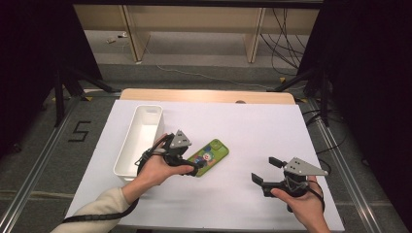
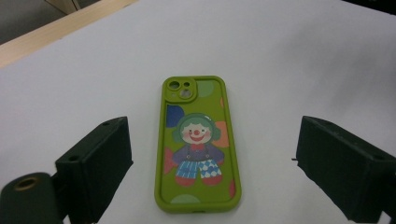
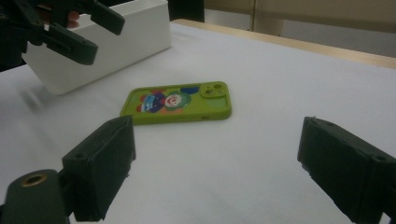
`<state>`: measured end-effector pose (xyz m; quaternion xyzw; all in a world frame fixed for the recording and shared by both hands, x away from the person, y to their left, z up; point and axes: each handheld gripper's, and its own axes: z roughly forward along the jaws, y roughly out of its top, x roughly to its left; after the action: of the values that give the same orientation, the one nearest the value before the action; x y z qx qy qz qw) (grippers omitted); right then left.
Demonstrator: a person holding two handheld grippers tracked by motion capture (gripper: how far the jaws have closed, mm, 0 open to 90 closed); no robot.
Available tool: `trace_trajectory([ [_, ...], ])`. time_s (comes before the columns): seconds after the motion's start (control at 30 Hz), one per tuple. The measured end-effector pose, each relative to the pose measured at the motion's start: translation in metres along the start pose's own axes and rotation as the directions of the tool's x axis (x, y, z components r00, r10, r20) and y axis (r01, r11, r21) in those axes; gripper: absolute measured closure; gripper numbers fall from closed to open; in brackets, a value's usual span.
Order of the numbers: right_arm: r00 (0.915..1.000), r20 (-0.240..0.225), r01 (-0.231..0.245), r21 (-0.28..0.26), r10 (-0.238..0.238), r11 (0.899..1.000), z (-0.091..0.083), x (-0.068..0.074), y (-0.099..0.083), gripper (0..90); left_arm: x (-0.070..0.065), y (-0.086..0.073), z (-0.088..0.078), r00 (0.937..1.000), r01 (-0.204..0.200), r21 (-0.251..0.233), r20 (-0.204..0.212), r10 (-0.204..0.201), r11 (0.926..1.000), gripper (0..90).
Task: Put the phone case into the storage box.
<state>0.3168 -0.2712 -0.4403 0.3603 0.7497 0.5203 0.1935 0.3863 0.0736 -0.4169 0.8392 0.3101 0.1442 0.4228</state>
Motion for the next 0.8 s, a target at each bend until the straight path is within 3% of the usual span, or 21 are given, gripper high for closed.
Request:
trace_trajectory([
  [0.17, 1.0000, -0.002, 0.003, 0.004, -0.003, 1.000, 0.000, 0.000, 0.000, 12.4, 0.000, 0.009, 0.020, 0.9999, -0.008, 0.033, 0.009, 0.007, 0.9994, 7.2],
  [0.37, 1.0000, -0.002, -0.001, 0.002, 0.001, 1.000, 0.000, 0.000, 0.000, 12.4, 0.003, 0.016, 0.038, 0.9998, 0.014, 0.031, 0.010, -0.014, 0.9994, 6.4],
  [0.8, 1.0000, -0.004, 0.003, 0.007, -0.003, 1.000, 0.000, 0.000, 0.000, 12.5, 0.005, 0.022, 0.062, 0.9996, 0.028, 0.043, 0.010, -0.028, 0.9987, 4.6],
])
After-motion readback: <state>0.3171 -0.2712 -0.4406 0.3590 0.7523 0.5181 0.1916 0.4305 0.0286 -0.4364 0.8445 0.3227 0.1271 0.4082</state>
